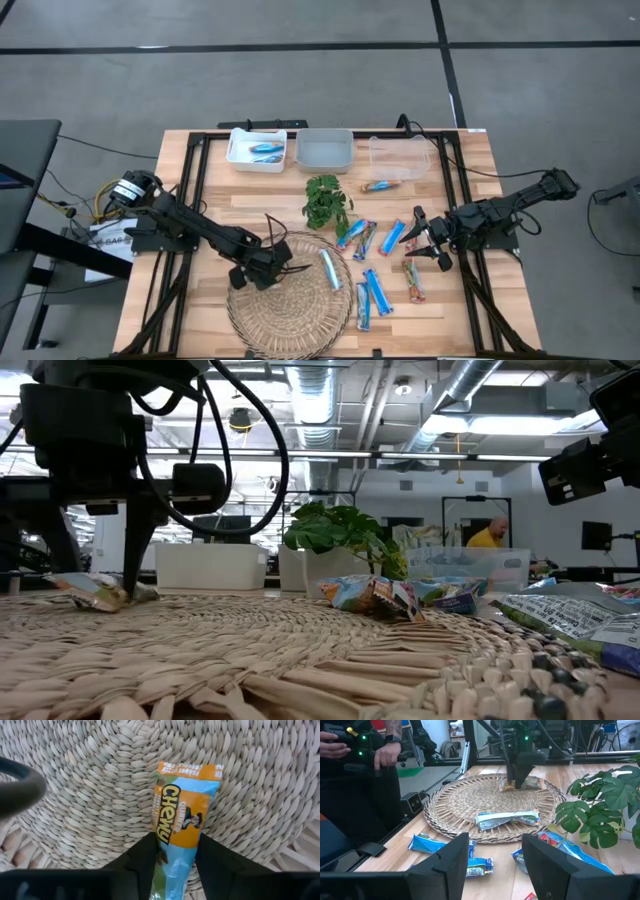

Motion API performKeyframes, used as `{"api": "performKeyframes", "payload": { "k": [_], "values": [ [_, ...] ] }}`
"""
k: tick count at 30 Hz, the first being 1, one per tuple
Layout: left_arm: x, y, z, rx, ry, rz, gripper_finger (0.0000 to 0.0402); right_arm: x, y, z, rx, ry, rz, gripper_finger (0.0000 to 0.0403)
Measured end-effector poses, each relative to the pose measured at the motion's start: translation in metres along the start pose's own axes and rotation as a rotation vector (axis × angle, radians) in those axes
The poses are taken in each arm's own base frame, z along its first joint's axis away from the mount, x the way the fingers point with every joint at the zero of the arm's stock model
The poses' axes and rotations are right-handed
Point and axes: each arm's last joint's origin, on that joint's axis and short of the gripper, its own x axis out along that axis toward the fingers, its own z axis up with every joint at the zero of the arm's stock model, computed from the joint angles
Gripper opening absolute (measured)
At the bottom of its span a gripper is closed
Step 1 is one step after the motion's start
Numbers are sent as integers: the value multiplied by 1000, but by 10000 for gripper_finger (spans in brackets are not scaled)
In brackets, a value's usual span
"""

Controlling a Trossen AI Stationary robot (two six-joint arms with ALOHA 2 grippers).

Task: Pick and place Granola Bars by type
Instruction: Put the yellow granola bar into the white bin

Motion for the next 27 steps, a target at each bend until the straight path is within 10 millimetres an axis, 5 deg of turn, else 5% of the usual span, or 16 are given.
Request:
{"api": "performKeyframes", "payload": {
  "k": [7,14,21,27],
  "values": [
    [-3,4,4,-60,-7,17,52,0,0,0,0,0,0,176],
    [-30,18,22,-149,-112,94,54,0,0,0,0,0,0,176],
    [-81,43,41,-264,-315,229,60,0,0,0,0,0,0,178],
    [-134,82,38,-338,-425,416,50,0,0,0,0,0,0,176]
  ]
}}
